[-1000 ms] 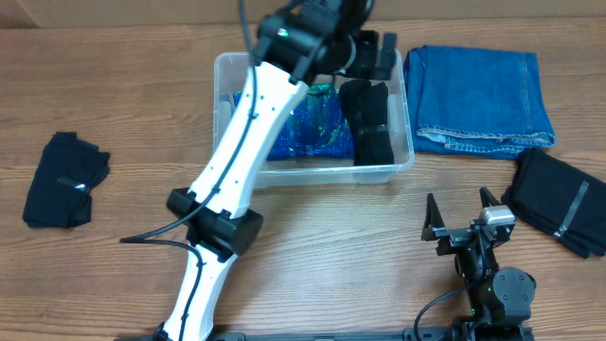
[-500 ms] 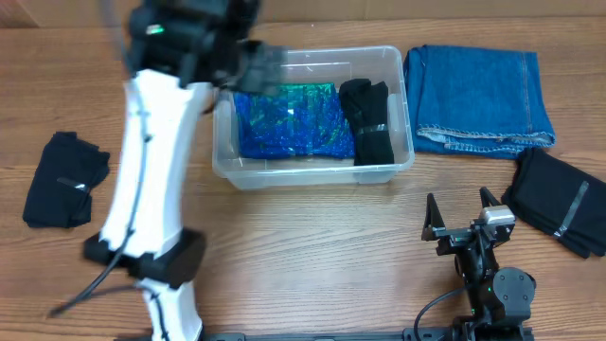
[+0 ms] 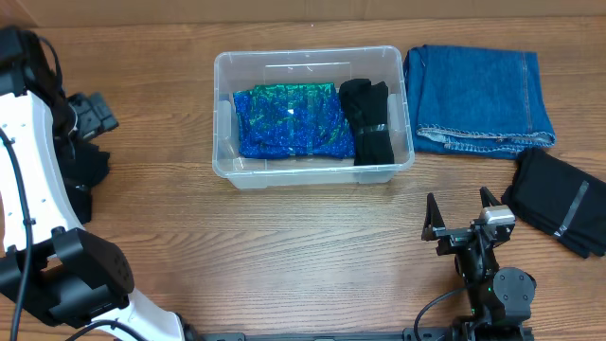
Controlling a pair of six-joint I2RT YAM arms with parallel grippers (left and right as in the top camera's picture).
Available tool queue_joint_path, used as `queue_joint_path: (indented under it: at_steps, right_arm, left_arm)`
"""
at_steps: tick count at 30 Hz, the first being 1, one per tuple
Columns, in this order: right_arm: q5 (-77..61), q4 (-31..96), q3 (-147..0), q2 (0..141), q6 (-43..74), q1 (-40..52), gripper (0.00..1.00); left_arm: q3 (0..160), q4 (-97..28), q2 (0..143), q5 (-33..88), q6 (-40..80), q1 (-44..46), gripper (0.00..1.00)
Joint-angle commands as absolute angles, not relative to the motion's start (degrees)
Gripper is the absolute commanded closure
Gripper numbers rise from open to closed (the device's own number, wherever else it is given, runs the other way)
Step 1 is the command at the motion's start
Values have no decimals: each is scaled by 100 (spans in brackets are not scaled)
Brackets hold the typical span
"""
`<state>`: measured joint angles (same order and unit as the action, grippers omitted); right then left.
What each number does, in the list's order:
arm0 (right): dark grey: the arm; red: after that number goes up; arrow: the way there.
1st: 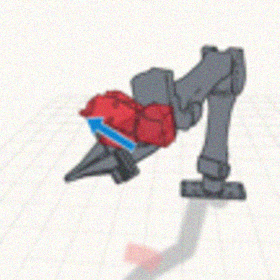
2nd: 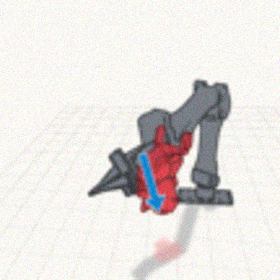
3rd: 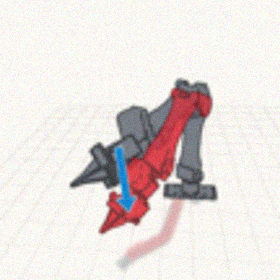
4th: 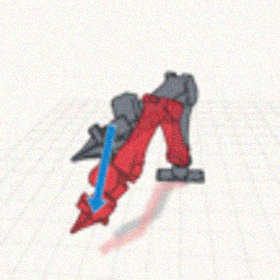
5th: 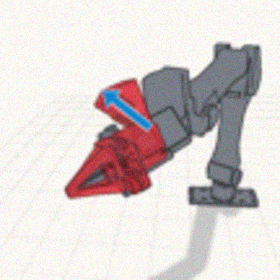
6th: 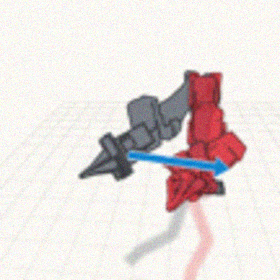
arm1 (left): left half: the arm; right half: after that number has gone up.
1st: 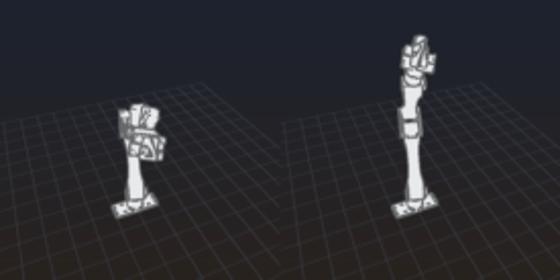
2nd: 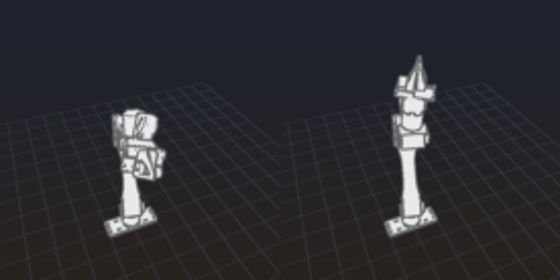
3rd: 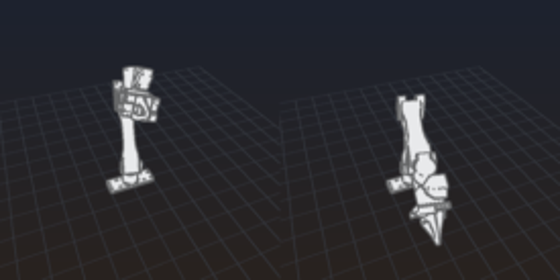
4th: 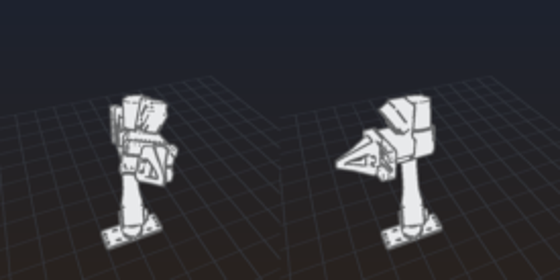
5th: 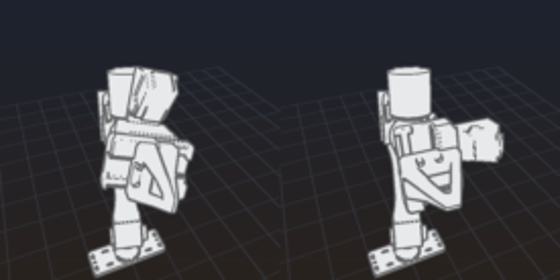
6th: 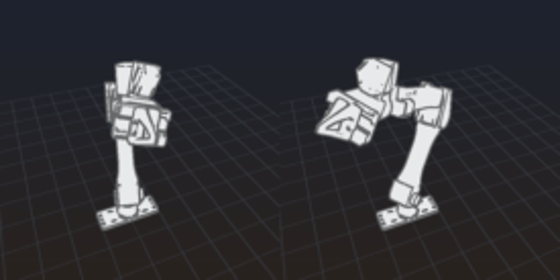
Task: Pack container
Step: 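Grasp the second black cloth with the left gripper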
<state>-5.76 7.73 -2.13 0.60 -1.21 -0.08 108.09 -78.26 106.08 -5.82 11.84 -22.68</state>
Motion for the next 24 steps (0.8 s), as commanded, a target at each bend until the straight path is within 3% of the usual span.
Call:
queue_joint_path:
  at_steps: [1, 12, 24]
  right_arm:
    - [-561, 753, -193, 16, -82, -40, 0]
    - [-561, 753, -193, 16, -82, -40, 0]
    - [-561, 753, -193, 16, -82, -40, 0]
  left_arm:
    - [9968, -7170, 10575, -816, 80, -2519, 0]
    - [8232, -4668, 10728, -1396, -1806, -2668, 0]
    - [8206, -4206, 11769, -1437, -2126, -3030, 1]
